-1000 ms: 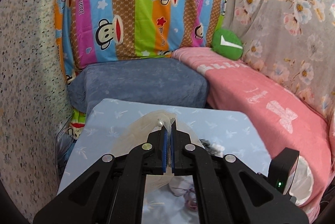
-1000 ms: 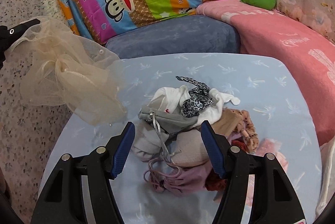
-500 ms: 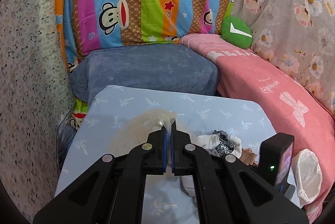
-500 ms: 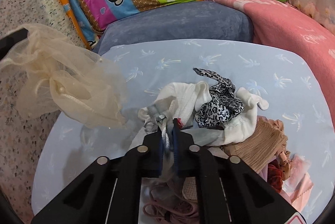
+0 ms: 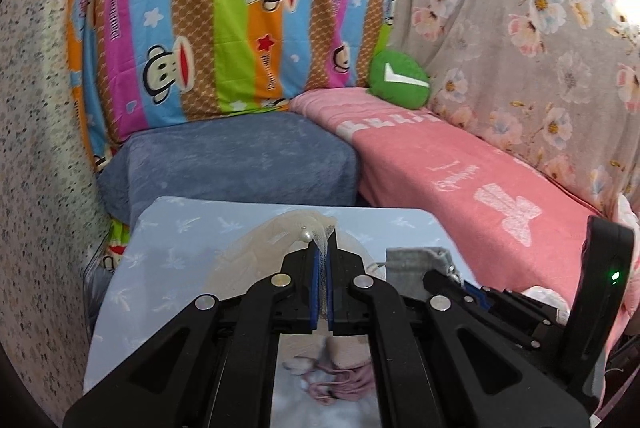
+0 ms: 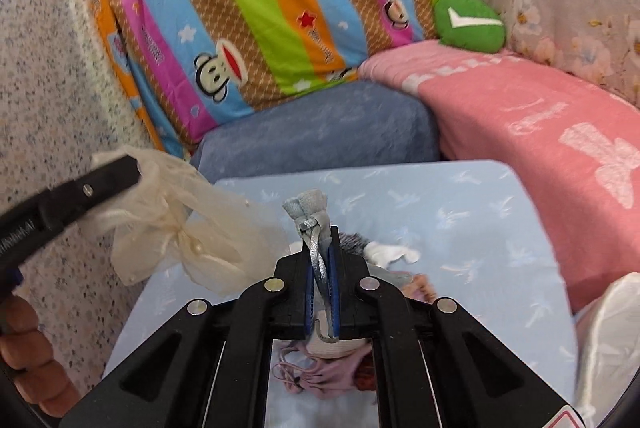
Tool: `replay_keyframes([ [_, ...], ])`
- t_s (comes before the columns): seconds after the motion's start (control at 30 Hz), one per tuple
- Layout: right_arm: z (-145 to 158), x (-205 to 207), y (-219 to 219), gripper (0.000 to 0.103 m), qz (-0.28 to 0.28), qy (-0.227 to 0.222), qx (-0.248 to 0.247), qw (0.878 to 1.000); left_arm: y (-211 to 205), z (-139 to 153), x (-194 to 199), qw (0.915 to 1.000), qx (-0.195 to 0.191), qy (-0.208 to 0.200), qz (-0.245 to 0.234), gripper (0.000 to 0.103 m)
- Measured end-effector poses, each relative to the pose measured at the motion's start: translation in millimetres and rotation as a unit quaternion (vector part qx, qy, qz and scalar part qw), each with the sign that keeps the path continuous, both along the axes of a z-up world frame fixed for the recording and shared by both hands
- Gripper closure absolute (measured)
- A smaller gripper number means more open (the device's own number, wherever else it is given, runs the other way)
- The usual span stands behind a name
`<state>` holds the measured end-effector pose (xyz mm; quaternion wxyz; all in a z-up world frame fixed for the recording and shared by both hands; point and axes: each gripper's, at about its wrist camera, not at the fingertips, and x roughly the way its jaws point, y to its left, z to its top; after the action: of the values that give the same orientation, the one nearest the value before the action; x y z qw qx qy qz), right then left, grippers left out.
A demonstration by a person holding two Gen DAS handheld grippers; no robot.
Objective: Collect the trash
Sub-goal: 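Carry the tulle with the left gripper while the right gripper grasps a grey sock, then move both grippers over the wastebasket and open them to drop the items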
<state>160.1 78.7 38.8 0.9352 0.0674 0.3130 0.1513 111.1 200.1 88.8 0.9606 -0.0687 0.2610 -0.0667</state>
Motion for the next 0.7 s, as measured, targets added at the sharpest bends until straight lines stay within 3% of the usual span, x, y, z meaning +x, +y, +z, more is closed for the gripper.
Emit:
replay_keyframes([
  [0.33, 49.1, -52.0, -111.1, 0.097, -0.077, -0.046, 0.008, 0.996, -80.4, 20.7, -12.6, 0.9963, -0.015, -0.017, -0.083, 0.101],
  [0.7, 45.9, -106.3, -234.7, 0.097, -0.174, -0.048, 0.012, 0.984, -183.2, 15.5, -26.8, 0.9821, -0.015, -0.007, -0.188, 0.101],
])
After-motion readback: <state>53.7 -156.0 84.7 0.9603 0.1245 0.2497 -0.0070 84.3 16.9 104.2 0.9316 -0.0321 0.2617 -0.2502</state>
